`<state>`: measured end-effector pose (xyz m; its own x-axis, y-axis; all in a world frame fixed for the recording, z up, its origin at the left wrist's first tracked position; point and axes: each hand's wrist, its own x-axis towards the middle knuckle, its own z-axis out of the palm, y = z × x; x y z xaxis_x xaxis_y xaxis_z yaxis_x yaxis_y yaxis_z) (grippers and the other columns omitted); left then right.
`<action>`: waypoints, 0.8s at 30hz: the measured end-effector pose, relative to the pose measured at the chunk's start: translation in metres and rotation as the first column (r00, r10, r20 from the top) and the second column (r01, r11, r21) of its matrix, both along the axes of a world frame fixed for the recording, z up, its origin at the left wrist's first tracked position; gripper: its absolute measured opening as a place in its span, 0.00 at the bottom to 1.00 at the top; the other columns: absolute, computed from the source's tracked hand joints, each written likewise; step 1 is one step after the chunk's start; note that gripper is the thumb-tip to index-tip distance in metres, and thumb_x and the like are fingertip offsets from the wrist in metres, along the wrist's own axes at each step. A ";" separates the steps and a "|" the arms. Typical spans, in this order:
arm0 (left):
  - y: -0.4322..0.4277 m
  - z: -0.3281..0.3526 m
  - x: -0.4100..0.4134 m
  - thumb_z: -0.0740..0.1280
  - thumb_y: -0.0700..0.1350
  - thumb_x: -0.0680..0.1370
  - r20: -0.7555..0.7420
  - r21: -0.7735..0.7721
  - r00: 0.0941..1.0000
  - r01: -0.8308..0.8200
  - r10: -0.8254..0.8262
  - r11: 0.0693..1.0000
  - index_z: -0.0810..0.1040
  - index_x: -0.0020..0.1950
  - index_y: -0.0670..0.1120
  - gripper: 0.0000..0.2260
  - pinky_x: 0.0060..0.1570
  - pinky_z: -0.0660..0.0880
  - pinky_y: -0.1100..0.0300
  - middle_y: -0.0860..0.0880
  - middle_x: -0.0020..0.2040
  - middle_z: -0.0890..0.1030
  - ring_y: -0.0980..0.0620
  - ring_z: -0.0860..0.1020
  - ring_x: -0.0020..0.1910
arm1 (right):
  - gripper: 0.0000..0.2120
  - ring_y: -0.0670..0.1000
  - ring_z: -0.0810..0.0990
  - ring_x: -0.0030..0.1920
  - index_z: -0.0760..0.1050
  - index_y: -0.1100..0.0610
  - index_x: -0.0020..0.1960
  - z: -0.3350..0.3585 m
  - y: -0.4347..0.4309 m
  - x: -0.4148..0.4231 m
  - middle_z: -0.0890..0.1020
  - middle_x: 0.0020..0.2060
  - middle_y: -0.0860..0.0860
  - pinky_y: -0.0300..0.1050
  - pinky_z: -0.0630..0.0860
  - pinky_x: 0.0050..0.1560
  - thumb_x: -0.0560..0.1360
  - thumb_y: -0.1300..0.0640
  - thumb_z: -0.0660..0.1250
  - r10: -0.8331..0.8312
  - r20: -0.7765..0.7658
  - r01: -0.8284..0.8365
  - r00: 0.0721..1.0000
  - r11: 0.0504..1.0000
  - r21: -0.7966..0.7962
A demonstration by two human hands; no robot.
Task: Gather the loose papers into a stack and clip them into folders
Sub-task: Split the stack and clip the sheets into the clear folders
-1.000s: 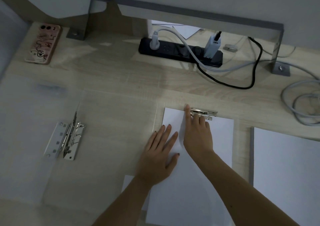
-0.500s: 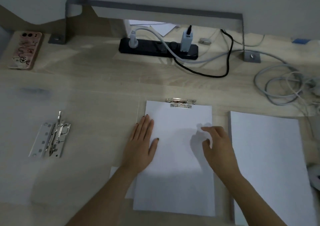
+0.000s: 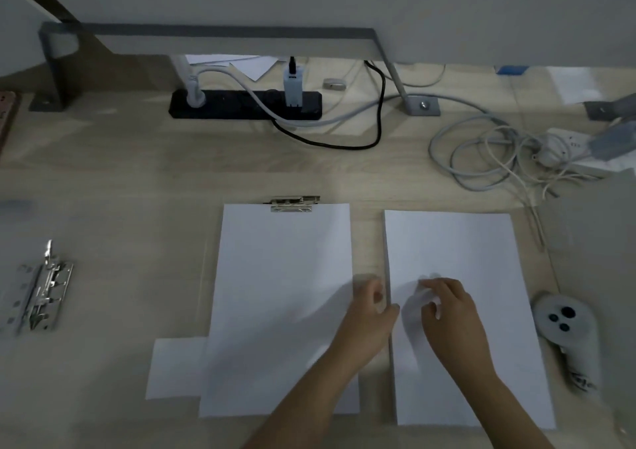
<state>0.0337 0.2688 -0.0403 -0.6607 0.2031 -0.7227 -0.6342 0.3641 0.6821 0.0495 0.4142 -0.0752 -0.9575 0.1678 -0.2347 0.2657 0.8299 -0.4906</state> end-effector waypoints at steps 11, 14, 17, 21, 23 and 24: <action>0.026 0.000 -0.029 0.59 0.39 0.75 0.189 0.025 0.946 -0.275 0.265 0.961 0.69 0.41 0.45 0.04 0.40 0.66 0.60 0.46 0.37 0.69 0.50 0.69 0.37 | 0.13 0.59 0.79 0.49 0.74 0.63 0.59 0.014 -0.004 -0.005 0.78 0.52 0.59 0.45 0.75 0.47 0.76 0.61 0.62 0.012 0.004 -0.012 1.000 1.000 0.001; 0.030 0.003 -0.024 0.59 0.41 0.77 0.173 0.047 0.945 -0.291 0.279 0.956 0.72 0.52 0.46 0.06 0.38 0.67 0.65 0.51 0.39 0.71 0.55 0.70 0.38 | 0.17 0.54 0.80 0.49 0.75 0.63 0.59 0.020 -0.006 -0.005 0.80 0.54 0.58 0.38 0.71 0.47 0.78 0.52 0.59 -0.009 -0.008 0.008 1.000 0.999 -0.050; 0.030 0.003 -0.014 0.57 0.43 0.79 0.105 0.076 0.946 -0.316 0.307 0.946 0.71 0.59 0.46 0.10 0.47 0.74 0.60 0.48 0.47 0.76 0.51 0.76 0.46 | 0.16 0.44 0.74 0.47 0.72 0.57 0.62 0.027 -0.007 -0.004 0.79 0.56 0.52 0.34 0.66 0.49 0.78 0.51 0.60 -0.020 0.076 0.026 0.997 0.996 -0.080; 0.022 -0.001 0.005 0.55 0.41 0.81 0.076 0.225 0.945 -0.328 0.319 0.917 0.73 0.62 0.49 0.13 0.49 0.77 0.66 0.48 0.57 0.79 0.53 0.78 0.55 | 0.20 0.50 0.80 0.50 0.70 0.53 0.64 0.034 -0.010 0.003 0.79 0.57 0.49 0.35 0.70 0.48 0.76 0.45 0.61 -0.006 0.123 0.020 0.992 0.993 -0.112; 0.023 -0.002 0.013 0.54 0.40 0.81 0.046 0.273 0.948 -0.315 0.315 0.909 0.73 0.65 0.49 0.15 0.47 0.76 0.71 0.52 0.58 0.78 0.59 0.77 0.56 | 0.19 0.52 0.81 0.52 0.70 0.52 0.64 0.033 -0.010 0.007 0.80 0.58 0.50 0.41 0.74 0.51 0.75 0.45 0.62 -0.029 0.125 0.044 0.992 0.992 -0.121; 0.024 -0.002 0.015 0.54 0.40 0.81 0.036 0.288 0.948 -0.313 0.317 0.905 0.72 0.66 0.50 0.15 0.48 0.76 0.72 0.54 0.58 0.77 0.61 0.76 0.55 | 0.19 0.53 0.81 0.54 0.71 0.52 0.64 0.033 -0.009 0.008 0.79 0.60 0.50 0.42 0.75 0.54 0.75 0.46 0.62 -0.039 0.127 0.057 0.991 0.989 -0.135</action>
<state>0.0485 0.2925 -0.0424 -0.7327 0.1800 -0.6564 -0.6747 -0.0657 0.7352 0.0574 0.4055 -0.0425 -0.9112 0.1706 -0.3750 0.3695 0.7411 -0.5606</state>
